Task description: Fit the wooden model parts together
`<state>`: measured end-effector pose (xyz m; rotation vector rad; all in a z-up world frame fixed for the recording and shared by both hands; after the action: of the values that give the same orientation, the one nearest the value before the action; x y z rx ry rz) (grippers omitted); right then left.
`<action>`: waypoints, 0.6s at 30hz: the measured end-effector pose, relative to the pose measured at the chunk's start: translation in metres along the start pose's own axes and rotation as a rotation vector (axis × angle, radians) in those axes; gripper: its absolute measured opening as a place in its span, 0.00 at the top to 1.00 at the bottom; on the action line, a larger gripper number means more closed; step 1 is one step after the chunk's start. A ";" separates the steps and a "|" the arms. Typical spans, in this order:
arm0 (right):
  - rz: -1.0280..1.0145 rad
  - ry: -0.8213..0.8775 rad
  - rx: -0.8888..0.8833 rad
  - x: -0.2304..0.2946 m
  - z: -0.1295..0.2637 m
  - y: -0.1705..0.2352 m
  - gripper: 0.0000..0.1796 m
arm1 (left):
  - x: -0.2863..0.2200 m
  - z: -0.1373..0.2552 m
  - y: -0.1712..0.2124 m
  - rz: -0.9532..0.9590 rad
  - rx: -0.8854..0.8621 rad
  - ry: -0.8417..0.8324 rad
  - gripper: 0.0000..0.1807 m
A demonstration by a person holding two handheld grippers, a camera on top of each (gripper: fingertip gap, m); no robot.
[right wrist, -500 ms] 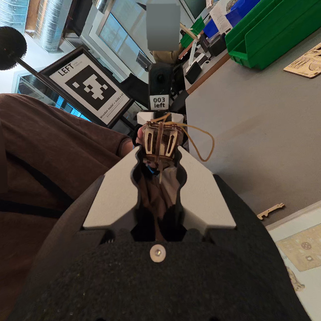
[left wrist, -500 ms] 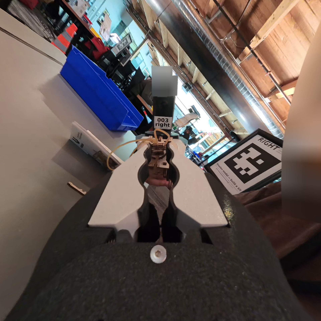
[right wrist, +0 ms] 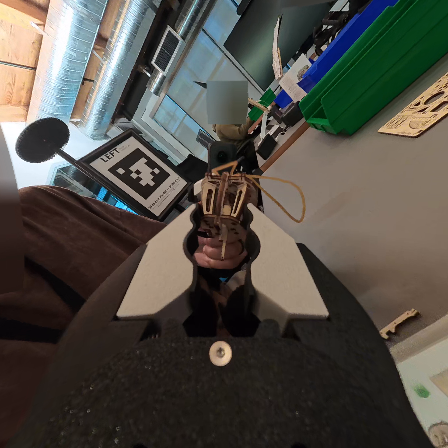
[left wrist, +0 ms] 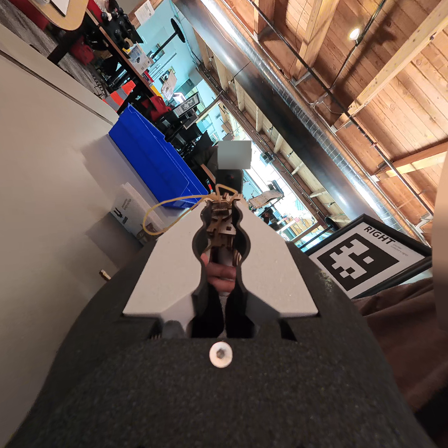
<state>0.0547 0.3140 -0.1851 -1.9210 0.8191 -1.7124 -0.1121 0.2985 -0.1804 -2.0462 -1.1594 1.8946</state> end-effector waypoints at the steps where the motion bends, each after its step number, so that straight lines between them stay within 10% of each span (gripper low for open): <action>1: 0.003 0.001 0.004 0.000 0.000 0.000 0.82 | 0.000 0.000 0.000 -0.002 0.001 0.001 0.92; 18: -0.072 -0.076 -0.133 0.000 -0.003 -0.004 0.81 | -0.004 0.009 -0.021 -0.052 -0.038 0.057 0.83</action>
<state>0.0524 0.3168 -0.1817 -2.1148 0.8644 -1.6514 -0.1288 0.3069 -0.1673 -2.0540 -1.2316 1.7921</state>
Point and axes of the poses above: each gripper's, where its closed fingertips meet, z back along the fingers, y out of its underside, x = y × z across the jaws, the point moved 9 cm from there along z, back along the fingers, and after that the axes turned 2 degrees about z, right-handed, at the moved point
